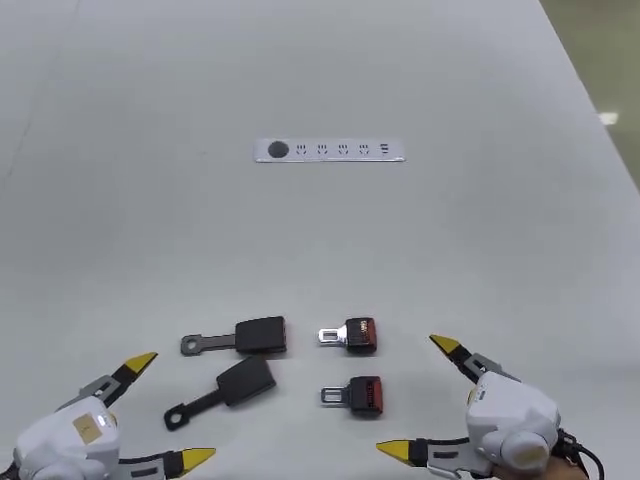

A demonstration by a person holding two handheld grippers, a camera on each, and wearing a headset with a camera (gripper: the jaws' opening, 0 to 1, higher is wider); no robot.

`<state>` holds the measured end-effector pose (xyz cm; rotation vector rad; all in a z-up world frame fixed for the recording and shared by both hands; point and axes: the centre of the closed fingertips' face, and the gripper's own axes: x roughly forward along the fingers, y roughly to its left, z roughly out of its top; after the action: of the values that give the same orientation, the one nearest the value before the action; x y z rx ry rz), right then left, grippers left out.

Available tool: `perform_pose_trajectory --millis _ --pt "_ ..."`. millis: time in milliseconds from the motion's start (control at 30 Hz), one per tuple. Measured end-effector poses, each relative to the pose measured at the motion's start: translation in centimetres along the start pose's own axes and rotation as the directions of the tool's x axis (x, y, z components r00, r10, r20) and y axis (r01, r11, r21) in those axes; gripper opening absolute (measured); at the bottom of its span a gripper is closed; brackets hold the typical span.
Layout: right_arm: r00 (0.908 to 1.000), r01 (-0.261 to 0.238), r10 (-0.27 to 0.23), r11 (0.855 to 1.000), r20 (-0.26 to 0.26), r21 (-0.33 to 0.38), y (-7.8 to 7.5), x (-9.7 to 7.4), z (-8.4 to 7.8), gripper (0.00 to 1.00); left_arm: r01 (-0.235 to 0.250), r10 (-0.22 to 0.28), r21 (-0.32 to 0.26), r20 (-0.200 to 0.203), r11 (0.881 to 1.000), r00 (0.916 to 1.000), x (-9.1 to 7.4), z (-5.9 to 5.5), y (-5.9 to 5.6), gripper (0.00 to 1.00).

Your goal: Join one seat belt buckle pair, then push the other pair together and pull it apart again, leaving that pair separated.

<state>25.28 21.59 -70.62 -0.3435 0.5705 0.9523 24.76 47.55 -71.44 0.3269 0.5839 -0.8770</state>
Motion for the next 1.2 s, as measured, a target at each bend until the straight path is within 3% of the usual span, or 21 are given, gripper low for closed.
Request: perform_pose_trajectory --millis 300,567,900,1200 --pt "0.9993 -0.029 0.028 0.997 -0.024 -0.07 0.2 0.5 -0.2 0.92 0.04 -0.038 0.036 -0.047 0.999 0.9982 1.3 0.4 -0.5 0.76" --pt "0.9969 -0.061 0.054 0.99 -0.056 -0.129 0.4 1.0 -0.6 0.78 0.066 -0.06 0.069 -0.086 0.995 0.9944 2.8 0.4 -0.6 0.69" --pt "0.9899 -0.114 0.095 0.975 -0.105 -0.189 0.9 2.1 -1.3 0.59 0.103 -0.088 0.093 -0.156 0.99 0.9839 4.7 0.1 -0.8 0.58" --pt "0.9795 -0.173 0.145 0.961 -0.14 -0.217 1.6 3.4 -1.5 0.5 0.132 -0.11 0.095 -0.208 0.987 0.972 5.7 -0.3 -0.9 0.48"
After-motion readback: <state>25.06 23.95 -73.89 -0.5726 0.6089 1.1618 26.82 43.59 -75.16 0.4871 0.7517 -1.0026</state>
